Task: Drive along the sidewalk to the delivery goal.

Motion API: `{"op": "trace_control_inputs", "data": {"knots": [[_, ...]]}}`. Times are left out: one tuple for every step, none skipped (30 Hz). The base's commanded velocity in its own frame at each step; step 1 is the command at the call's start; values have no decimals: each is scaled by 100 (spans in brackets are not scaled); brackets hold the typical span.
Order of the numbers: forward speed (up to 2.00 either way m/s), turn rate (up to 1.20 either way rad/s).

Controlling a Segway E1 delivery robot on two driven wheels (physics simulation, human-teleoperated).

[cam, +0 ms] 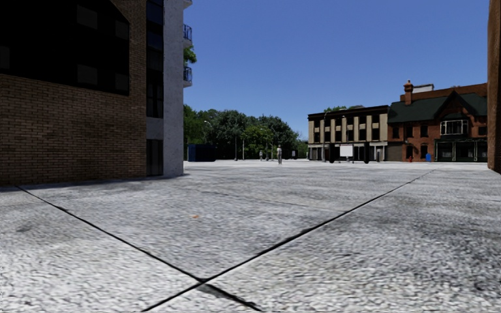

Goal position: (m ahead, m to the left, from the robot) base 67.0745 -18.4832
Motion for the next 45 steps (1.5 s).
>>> {"op": "trace_control_inputs", "data": {"knots": [[200, 0], [200, 0], [200, 0], [200, 0], [200, 0], [200, 0], [200, 0], [200, 0], [200, 0], [200, 0], [200, 0], [200, 0], [200, 0], [200, 0], [200, 0], [200, 0], [200, 0], [200, 0], [200, 0], [200, 0], [200, 0], [200, 0], [200, 0], [200, 0], [200, 0], [200, 0], [200, 0], [200, 0], [200, 0], [200, 0], [200, 0], [200, 0], [200, 0], [200, 0], [200, 0], [200, 0], [200, 0], [200, 0], [200, 0], [200, 0], [200, 0], [200, 0], [200, 0], [200, 0], [200, 0]]}}
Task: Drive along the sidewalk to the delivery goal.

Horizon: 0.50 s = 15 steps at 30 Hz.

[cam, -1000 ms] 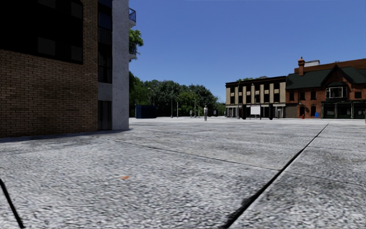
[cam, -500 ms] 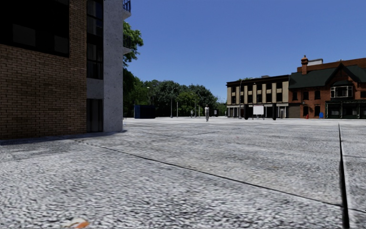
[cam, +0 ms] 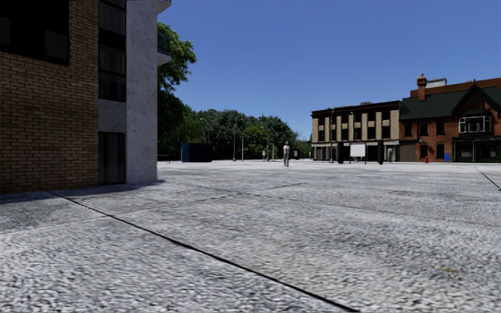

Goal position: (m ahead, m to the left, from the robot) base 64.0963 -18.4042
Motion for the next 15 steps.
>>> {"op": "trace_control_inputs", "data": {"knots": [[200, 0], [200, 0], [200, 0], [200, 0], [200, 0], [200, 0], [200, 0], [200, 0], [200, 0], [200, 0], [200, 0], [200, 0], [200, 0], [200, 0], [200, 0]]}}
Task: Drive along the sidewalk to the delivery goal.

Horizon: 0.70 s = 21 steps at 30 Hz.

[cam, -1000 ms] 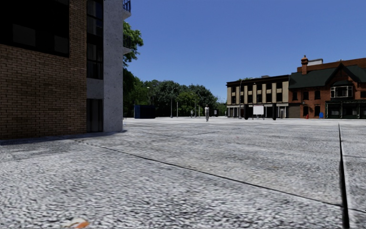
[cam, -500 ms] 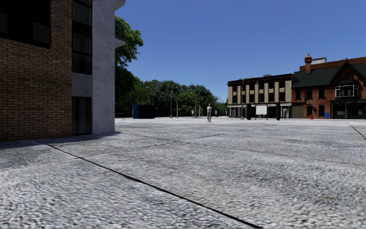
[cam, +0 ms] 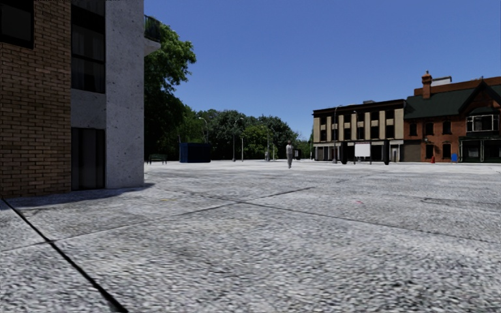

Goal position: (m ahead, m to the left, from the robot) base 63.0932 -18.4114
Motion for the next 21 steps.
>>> {"op": "trace_control_inputs", "data": {"knots": [[200, 0], [200, 0], [200, 0], [200, 0], [200, 0], [200, 0], [200, 0], [200, 0], [200, 0], [200, 0], [200, 0], [200, 0], [200, 0], [200, 0], [200, 0], [200, 0], [200, 0], [200, 0], [200, 0], [200, 0], [200, 0]]}}
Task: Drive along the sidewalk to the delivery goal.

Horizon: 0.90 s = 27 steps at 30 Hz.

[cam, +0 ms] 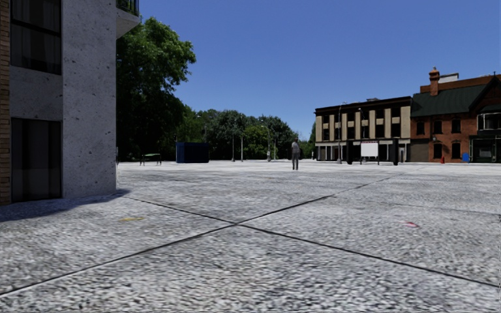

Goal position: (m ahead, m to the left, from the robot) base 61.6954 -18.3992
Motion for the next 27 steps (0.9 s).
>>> {"op": "trace_control_inputs", "data": {"knots": [[200, 0], [200, 0], [200, 0], [200, 0], [200, 0], [200, 0], [200, 0], [200, 0], [200, 0], [200, 0], [200, 0], [200, 0], [200, 0], [200, 0], [200, 0], [200, 0], [200, 0], [200, 0], [200, 0], [200, 0], [200, 0], [200, 0], [200, 0], [200, 0], [200, 0], [200, 0], [200, 0]]}}
